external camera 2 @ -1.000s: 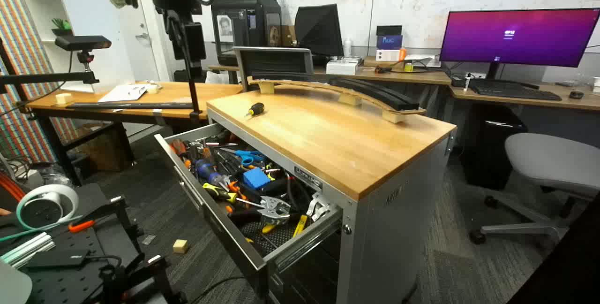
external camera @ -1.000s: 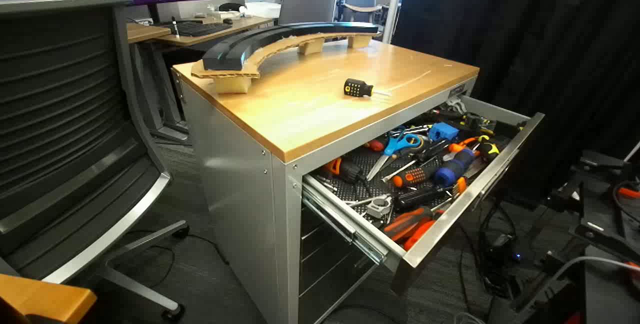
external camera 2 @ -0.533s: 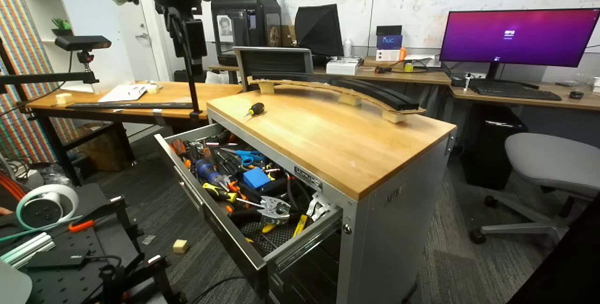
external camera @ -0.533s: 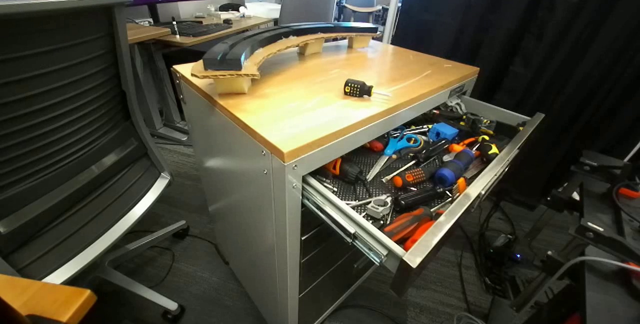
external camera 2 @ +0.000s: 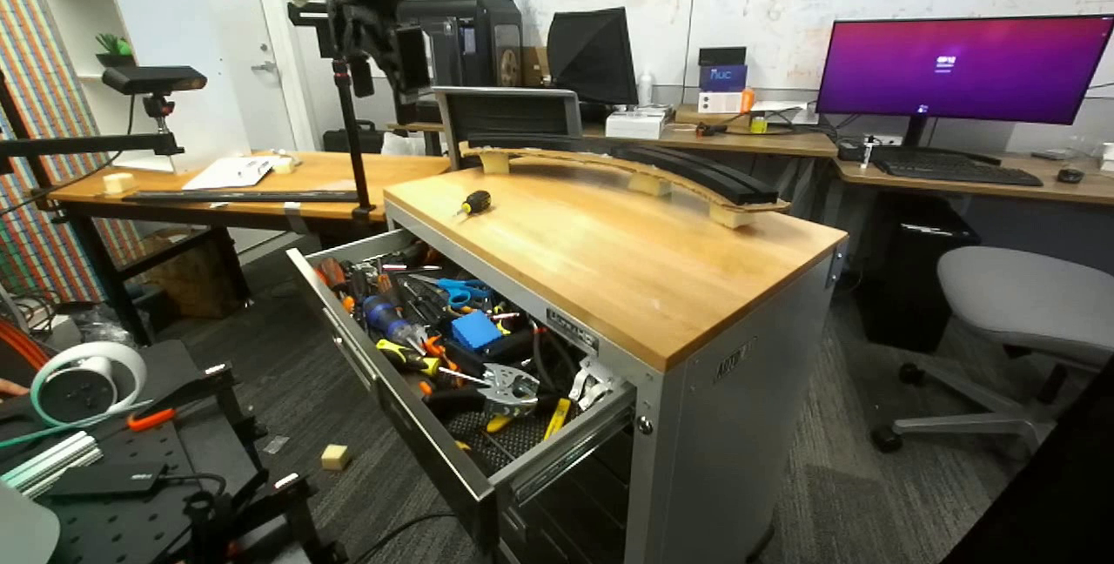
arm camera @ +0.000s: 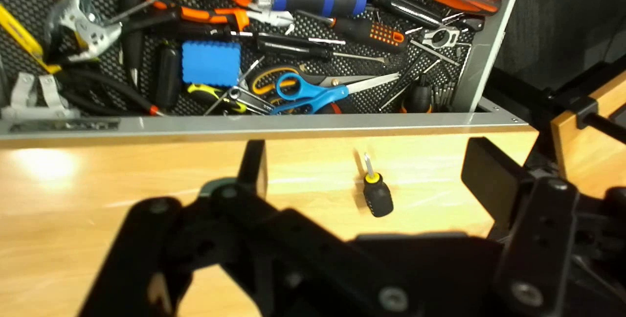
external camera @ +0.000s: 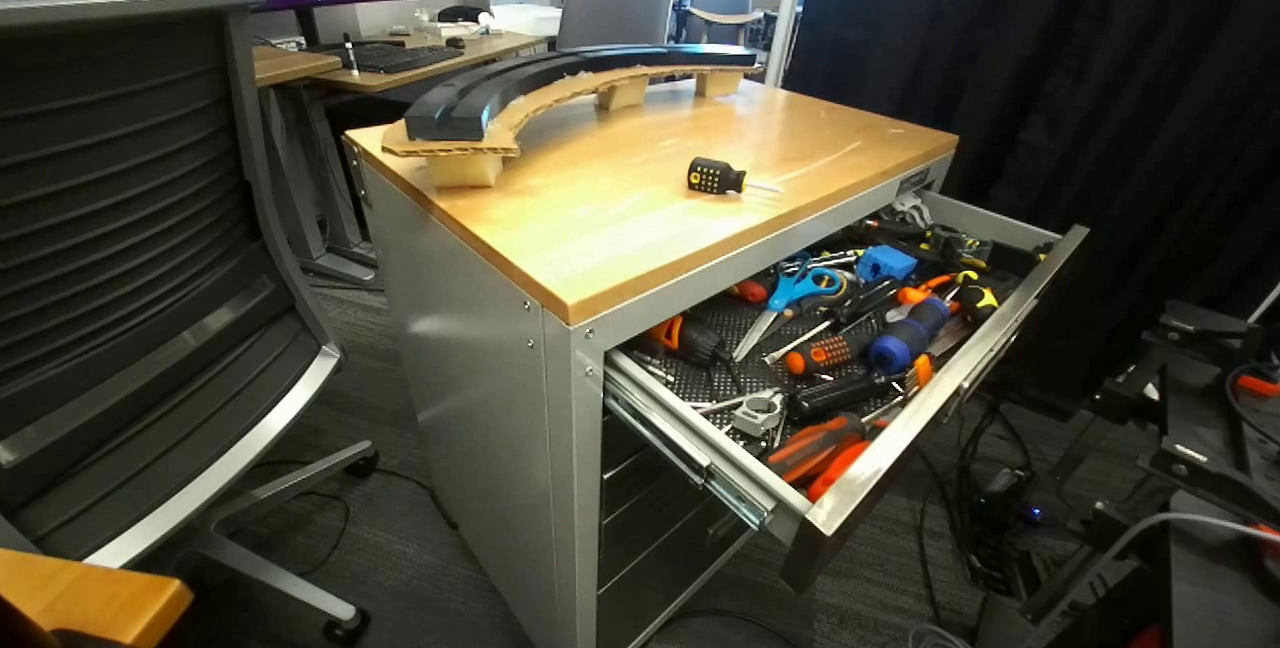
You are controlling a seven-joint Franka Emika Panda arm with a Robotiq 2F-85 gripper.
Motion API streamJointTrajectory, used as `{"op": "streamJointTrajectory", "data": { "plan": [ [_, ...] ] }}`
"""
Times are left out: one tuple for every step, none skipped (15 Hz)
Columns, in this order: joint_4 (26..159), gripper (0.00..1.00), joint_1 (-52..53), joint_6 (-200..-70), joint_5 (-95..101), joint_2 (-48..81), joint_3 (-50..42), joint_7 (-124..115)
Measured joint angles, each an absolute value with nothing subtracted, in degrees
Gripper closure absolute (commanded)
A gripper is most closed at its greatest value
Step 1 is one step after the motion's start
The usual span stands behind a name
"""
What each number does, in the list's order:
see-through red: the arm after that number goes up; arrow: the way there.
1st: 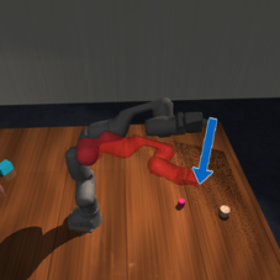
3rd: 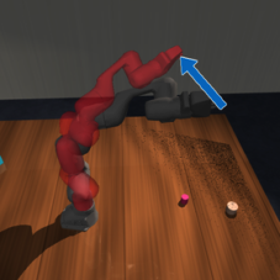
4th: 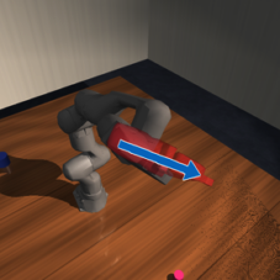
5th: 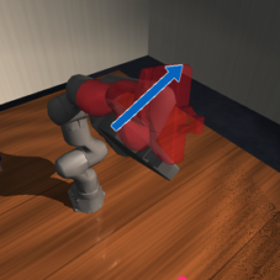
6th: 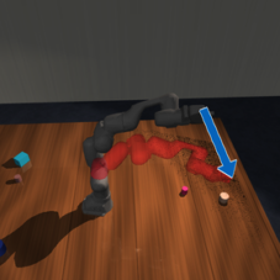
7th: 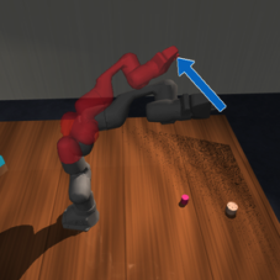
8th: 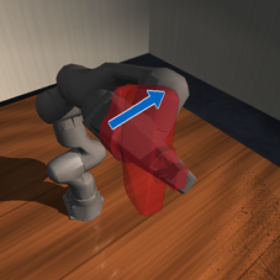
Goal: Put the screwdriver into the top drawer.
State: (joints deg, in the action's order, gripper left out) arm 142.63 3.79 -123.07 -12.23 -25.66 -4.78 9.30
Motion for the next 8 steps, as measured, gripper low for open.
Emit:
{"op": "streamJointTrajectory", "data": {
  "plan": [
    [139.5,0.00,4.8,-123.1,-12.0,-22.4,-4.7,11.3],
    [136.5,0.00,5.6,-122.9,-11.9,-19.0,-4.5,13.2],
    [133.3,0.00,6.3,-122.7,-11.9,-15.5,-4.1,15.2],
    [130.2,0.00,6.8,-122.3,-11.9,-12.1,-3.7,17.0],
    [127.2,0.00,7.1,-121.6,-11.9,-8.7,-3.1,18.9],
    [124.2,0.00,7.2,-120.8,-11.9,-5.3,-2.4,20.7],
    [121.3,0.00,7.2,-120.0,-11.6,-1.9,-1.5,22.3],
    [118.4,0.00,7.2,-119.3,-11.2,1.5,-0.7,23.9]
  ]
}}
